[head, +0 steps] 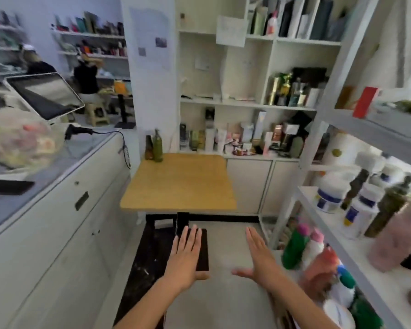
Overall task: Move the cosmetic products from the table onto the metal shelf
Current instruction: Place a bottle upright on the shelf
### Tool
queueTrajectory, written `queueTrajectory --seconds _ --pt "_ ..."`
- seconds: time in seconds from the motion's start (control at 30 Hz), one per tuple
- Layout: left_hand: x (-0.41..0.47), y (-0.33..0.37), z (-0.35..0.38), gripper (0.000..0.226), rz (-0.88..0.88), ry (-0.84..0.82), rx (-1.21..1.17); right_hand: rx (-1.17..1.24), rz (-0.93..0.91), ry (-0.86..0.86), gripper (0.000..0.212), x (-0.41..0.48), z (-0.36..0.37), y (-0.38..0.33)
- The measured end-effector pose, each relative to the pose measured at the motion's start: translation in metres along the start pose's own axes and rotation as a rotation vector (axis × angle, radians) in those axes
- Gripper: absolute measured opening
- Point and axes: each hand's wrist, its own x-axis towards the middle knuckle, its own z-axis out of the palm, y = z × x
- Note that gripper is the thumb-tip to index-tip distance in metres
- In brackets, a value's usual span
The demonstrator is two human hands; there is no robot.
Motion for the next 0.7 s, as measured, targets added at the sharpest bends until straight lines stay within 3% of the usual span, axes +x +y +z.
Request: queueTrajectory --seconds 0.17,0.43,0.7 --pt "0.081 -0.051 -0.048 0.110 -0.147 0.086 -0.025 0.053 -0.150 -0.022 0.122 0.130 -0.016 -0.012" --pt "0.172 -0.132 -0.065 0.111 -0.312 0.095 -0.075 0.080 -0.309 -0.083 0.120 0.288 -0.001 -0.038" --pt "0.314 -0.240 -0.089 0.110 -0.337 0.088 -0.083 0.093 -0.289 -0.129 0.133 0.458 0.019 -0.066"
